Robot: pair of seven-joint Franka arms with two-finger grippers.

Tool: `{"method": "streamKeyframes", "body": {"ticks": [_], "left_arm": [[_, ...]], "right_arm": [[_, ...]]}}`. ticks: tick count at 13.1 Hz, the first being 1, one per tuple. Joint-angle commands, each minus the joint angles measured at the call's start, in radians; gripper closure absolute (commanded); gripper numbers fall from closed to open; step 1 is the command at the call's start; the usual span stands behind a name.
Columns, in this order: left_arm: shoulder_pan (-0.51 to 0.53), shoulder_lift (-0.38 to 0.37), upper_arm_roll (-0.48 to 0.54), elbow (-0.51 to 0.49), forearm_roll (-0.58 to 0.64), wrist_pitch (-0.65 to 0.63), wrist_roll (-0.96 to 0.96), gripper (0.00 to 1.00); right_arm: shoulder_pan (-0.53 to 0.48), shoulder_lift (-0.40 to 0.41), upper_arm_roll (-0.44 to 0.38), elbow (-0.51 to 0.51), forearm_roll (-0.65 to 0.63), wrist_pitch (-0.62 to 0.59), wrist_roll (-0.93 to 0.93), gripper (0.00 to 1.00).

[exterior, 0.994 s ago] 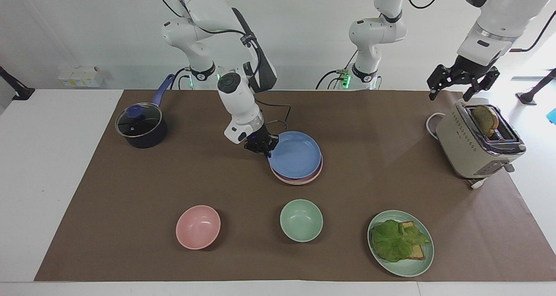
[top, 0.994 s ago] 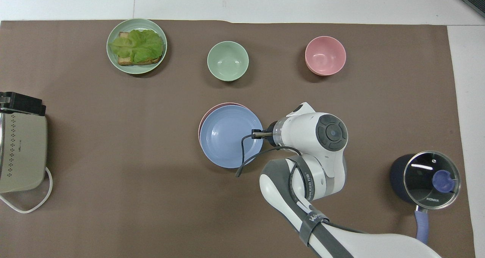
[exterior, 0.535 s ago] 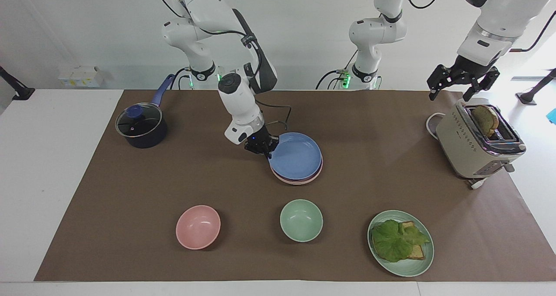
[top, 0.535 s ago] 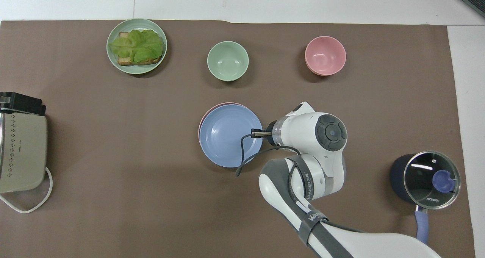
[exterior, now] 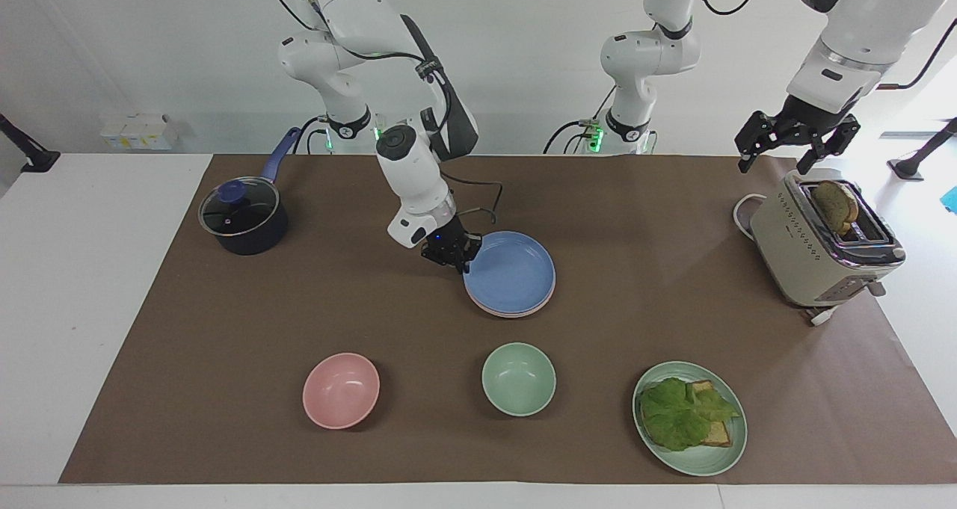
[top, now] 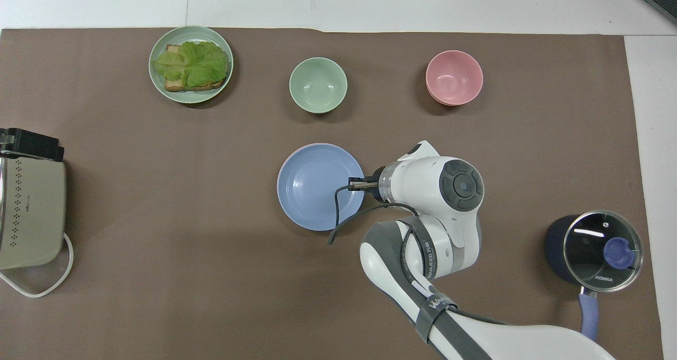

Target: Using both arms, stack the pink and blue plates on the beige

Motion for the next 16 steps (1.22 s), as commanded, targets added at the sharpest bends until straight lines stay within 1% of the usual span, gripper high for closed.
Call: {"method": "streamKeyframes", "body": {"ticks": [1, 2, 4, 5, 6, 8, 9, 11, 12, 14, 16], "left_arm": [[0.002, -0.005, -0.003, -0.002, 0.01, -0.011, 0.011, 0.0], [0.002, -0.005, -0.003, -0.002, 0.01, -0.011, 0.011, 0.0], [0.002, -0.005, -0.003, -0.002, 0.01, -0.011, 0.011, 0.0], [0.002, -0.005, -0.003, -0.002, 0.01, -0.011, 0.011, 0.0], [0.002, -0.005, -0.003, -0.002, 0.01, -0.011, 0.011, 0.0], [0.002, -0.005, -0.003, -0.002, 0.01, -0.011, 0.011, 0.0], [0.002, -0.005, -0.003, -0.002, 0.01, -0.011, 0.011, 0.0], [0.002, -0.005, -0.003, -0.002, 0.01, -0.011, 0.011, 0.0], [0.002, -0.005, -0.003, -0.002, 0.01, -0.011, 0.011, 0.0], [0.002, -0.005, -0.003, -0.002, 0.011, -0.011, 0.011, 0.0], [0.002, -0.005, -0.003, -0.002, 0.01, -0.011, 0.011, 0.0]], "right_arm": [[-0.013, -0.001, -0.004, 0.038, -0.024, 0.006, 0.031, 0.09], [-0.032, -0.035, -0.007, 0.03, -0.024, 0.002, 0.031, 0.03], [-0.114, -0.115, -0.005, 0.004, -0.027, -0.031, 0.031, 0.0], [-0.162, -0.164, -0.007, -0.005, -0.032, -0.078, 0.03, 0.0], [-0.225, -0.213, -0.005, -0.007, -0.071, -0.154, 0.024, 0.0], [-0.306, -0.288, -0.004, -0.007, -0.217, -0.27, 0.025, 0.0], [-0.354, -0.32, -0.004, 0.002, -0.246, -0.331, 0.022, 0.0], [-0.452, -0.371, -0.004, 0.033, -0.25, -0.447, 0.001, 0.0], [-0.492, -0.383, -0.005, 0.076, -0.253, -0.521, -0.003, 0.0], [-0.552, -0.35, -0.001, 0.262, -0.315, -0.706, -0.004, 0.0], [-0.541, -0.293, 0.001, 0.439, -0.409, -0.855, -0.009, 0.0]]}}
